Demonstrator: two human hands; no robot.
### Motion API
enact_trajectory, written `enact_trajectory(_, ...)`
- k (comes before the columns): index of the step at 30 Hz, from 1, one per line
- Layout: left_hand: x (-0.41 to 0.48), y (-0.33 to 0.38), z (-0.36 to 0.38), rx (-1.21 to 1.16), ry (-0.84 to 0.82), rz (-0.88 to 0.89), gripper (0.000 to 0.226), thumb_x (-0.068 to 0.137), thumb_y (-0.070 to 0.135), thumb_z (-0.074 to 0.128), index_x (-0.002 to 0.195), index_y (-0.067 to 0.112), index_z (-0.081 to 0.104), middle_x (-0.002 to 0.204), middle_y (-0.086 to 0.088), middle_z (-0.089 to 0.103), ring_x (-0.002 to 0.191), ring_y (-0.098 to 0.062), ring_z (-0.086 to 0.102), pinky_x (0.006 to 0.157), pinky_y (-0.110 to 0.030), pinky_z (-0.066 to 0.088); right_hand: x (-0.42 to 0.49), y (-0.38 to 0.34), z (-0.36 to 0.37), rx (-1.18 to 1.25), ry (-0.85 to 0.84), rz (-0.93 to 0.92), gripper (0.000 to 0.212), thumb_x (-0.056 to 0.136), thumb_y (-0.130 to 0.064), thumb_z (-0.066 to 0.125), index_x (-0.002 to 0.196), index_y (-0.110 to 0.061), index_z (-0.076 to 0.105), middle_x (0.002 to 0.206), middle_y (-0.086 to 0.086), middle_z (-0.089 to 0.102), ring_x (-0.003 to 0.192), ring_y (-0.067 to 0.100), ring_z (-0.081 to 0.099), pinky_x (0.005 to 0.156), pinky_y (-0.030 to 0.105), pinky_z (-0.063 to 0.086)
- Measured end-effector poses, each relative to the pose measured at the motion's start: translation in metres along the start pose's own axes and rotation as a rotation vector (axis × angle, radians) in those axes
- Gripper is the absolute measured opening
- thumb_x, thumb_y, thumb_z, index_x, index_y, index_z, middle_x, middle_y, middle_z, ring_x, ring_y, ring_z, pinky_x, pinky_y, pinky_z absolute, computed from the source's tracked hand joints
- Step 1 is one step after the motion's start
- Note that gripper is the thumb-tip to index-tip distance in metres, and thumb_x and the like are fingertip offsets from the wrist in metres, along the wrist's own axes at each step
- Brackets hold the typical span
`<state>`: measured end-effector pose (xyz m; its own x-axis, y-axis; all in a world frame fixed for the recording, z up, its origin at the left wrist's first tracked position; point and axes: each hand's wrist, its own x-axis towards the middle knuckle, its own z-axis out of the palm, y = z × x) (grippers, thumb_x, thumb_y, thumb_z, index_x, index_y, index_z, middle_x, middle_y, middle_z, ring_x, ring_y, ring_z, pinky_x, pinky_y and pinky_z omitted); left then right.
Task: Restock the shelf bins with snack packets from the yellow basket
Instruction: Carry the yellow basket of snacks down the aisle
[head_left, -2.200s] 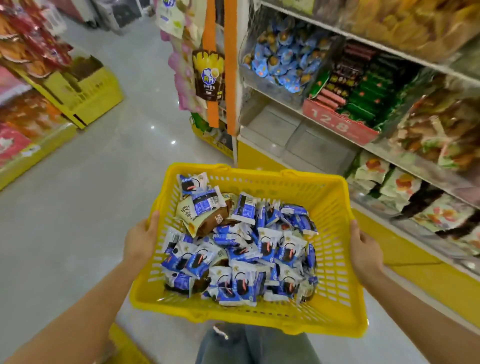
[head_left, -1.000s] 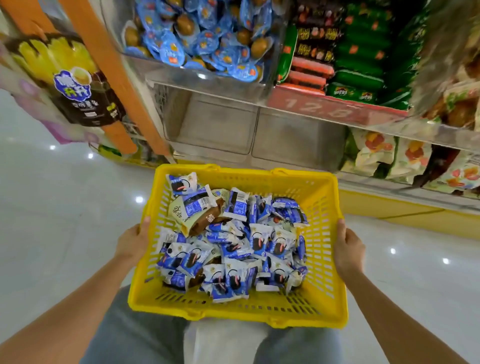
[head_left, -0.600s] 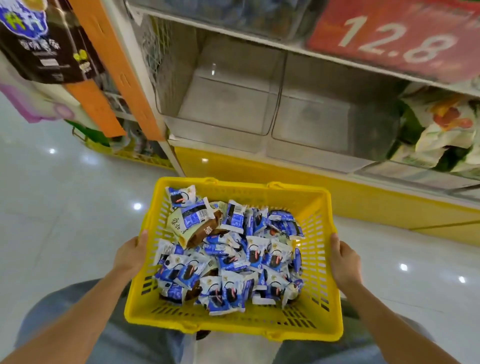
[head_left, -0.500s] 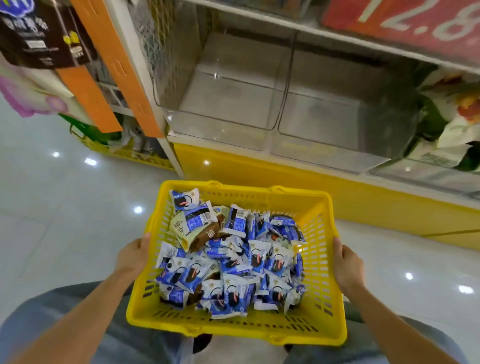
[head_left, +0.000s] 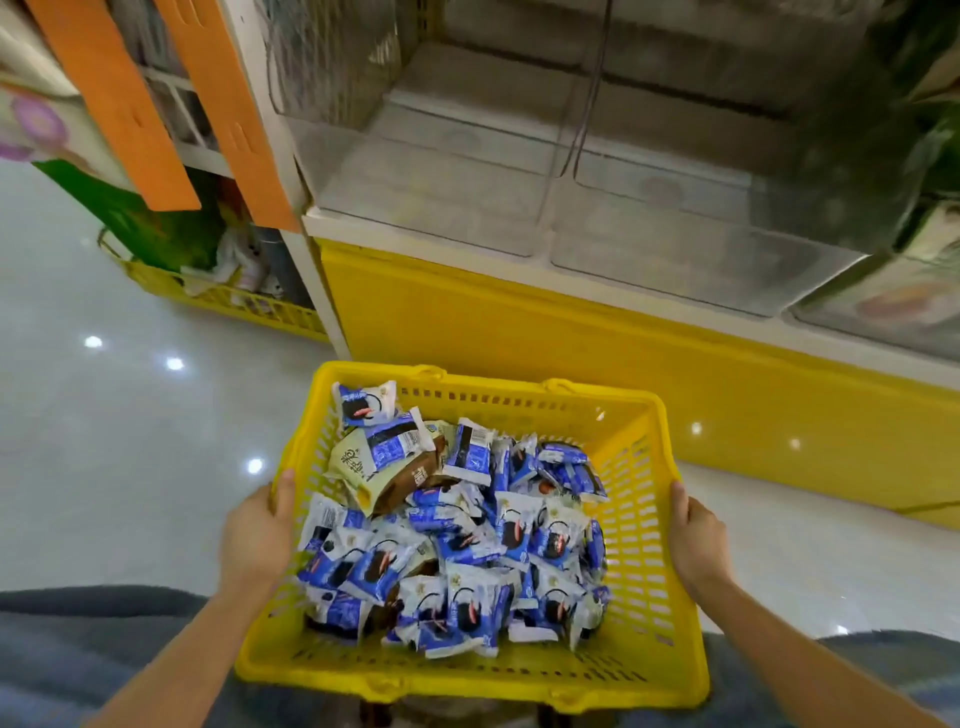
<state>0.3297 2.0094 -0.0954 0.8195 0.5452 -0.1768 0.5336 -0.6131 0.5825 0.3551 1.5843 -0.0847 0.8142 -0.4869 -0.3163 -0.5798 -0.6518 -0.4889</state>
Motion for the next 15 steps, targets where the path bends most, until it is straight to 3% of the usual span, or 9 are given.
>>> enact_trajectory(5, 0.002, 0.001, 0.0, 0.004, -0.04, 0.003, 0.047, 0.1, 0.035, 0.029, 0.088, -0.003, 0.055, 0.086, -0.027, 0.06, 0.082, -0.039, 0.054, 0.068, -0.038, 0.035, -0.005, 0.001, -0.004, -0.023, 0.003, -0.014, 0.055, 0.102, -0.037, 0.024, 0.115, 0.005, 0.057, 0.116, 0.03, 0.058, 0.105, 0.042, 0.055, 0.077, 0.038, 0.036)
enact_trajectory(9, -0.004, 0.008, -0.01, -0.02, -0.14, -0.009, 0.031, 0.098, 0.019, 0.04, 0.112, -0.009, 0.045, 0.104, -0.034, 0.057, 0.097, -0.044, 0.054, 0.071, -0.037, 0.033, -0.02, -0.006, -0.008, -0.072, -0.067, -0.014, 0.05, 0.101, -0.036, 0.031, 0.115, 0.009, 0.047, 0.117, 0.032, 0.055, 0.106, 0.043, 0.054, 0.081, 0.04, 0.04)
enact_trajectory(11, -0.011, 0.017, -0.019, -0.019, -0.15, 0.011, 0.033, 0.094, 0.008, 0.049, 0.119, -0.011, 0.042, 0.114, -0.034, 0.052, 0.105, -0.044, 0.051, 0.081, -0.042, 0.037, -0.032, -0.012, -0.007, -0.104, -0.053, -0.049, 0.046, 0.1, -0.03, 0.038, 0.122, 0.01, 0.041, 0.123, 0.032, 0.05, 0.112, 0.043, 0.05, 0.088, 0.043, 0.041)
enact_trajectory(13, -0.019, 0.024, -0.025, 0.107, -0.078, 0.133, 0.042, 0.087, 0.003, 0.056, 0.125, -0.01, 0.041, 0.119, -0.032, 0.047, 0.11, -0.044, 0.046, 0.091, -0.047, 0.038, -0.05, -0.016, -0.003, -0.318, 0.025, -0.182, 0.053, 0.099, -0.027, 0.042, 0.136, 0.008, 0.029, 0.139, 0.026, 0.038, 0.127, 0.037, 0.038, 0.105, 0.042, 0.032)
enact_trajectory(15, -0.031, 0.034, -0.026, 0.161, -0.052, 0.312, 0.042, 0.086, 0.005, 0.058, 0.126, 0.0, 0.044, 0.118, -0.021, 0.05, 0.106, -0.036, 0.051, 0.089, -0.045, 0.043, -0.069, -0.024, 0.005, -0.385, 0.061, -0.401, 0.055, 0.098, -0.027, 0.044, 0.143, -0.001, 0.024, 0.146, 0.014, 0.033, 0.134, 0.027, 0.032, 0.11, 0.033, 0.027)
